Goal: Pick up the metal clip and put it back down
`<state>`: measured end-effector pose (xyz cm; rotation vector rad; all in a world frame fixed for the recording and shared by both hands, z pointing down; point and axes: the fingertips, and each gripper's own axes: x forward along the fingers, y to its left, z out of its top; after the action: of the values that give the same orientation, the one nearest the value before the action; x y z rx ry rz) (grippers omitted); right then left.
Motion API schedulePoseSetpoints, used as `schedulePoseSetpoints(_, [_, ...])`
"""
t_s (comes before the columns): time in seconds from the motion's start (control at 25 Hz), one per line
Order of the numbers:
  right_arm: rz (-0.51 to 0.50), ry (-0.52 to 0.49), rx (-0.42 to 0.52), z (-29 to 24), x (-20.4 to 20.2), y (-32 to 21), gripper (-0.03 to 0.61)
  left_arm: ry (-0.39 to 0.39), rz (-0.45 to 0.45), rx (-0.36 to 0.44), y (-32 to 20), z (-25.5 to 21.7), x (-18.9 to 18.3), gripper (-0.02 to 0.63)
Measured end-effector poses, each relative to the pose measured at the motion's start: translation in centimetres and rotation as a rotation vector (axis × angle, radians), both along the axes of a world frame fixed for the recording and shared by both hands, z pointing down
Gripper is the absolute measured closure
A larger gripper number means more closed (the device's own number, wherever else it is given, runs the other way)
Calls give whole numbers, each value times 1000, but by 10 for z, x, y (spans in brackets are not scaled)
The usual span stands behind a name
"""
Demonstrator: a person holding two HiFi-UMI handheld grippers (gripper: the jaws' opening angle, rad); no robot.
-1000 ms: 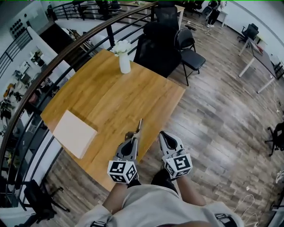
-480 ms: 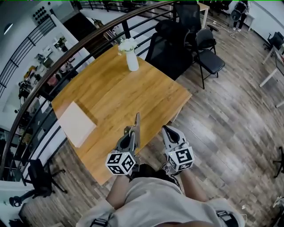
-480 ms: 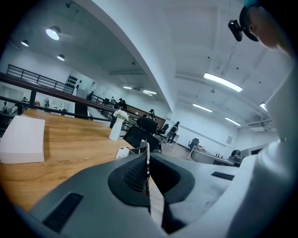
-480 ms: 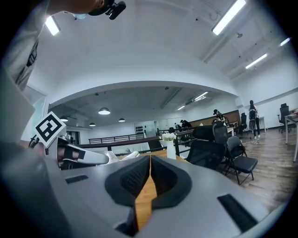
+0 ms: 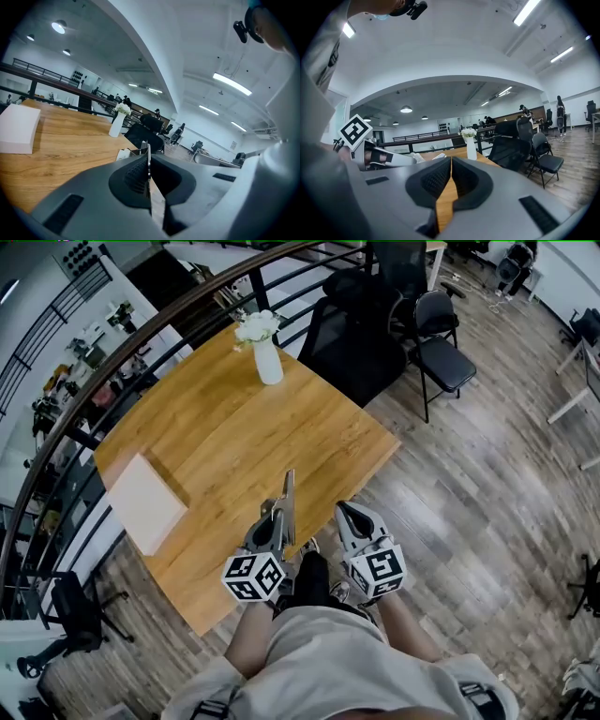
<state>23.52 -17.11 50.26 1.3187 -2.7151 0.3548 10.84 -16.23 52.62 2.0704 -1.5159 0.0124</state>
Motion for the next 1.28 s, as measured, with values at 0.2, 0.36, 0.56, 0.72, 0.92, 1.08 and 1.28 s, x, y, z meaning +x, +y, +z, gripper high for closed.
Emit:
schedulePoseSetpoints(0.2, [-16, 30, -44, 18, -9, -39, 552, 32, -14, -42, -39, 21, -11, 589])
schedulePoseSetpoints(0.36, [-22, 58, -80, 35, -22, -73, 551, 28, 1, -107, -71, 55, -24, 589])
schedulePoseSetpoints(0.56, [-25, 91, -122, 57, -41, -111, 552, 44, 10, -168, -109, 91, -39, 589])
schedulePoseSetpoints(0.72, [-32, 114, -161, 78, -61, -133, 551, 30, 19, -198, -133, 112, -54, 589])
schedulePoseSetpoints(0.92, [-50, 175, -239, 105, -80, -159, 551, 4, 65, -241, -158, 134, -63, 589])
schedulePoseSetpoints(1.08, [-59, 219, -305, 132, -89, -166, 551, 25, 108, -290, -161, 164, -61, 589])
schedulePoseSetpoints(1.28, [-52, 235, -347, 148, -98, -171, 551, 50, 132, -342, -169, 191, -61, 589])
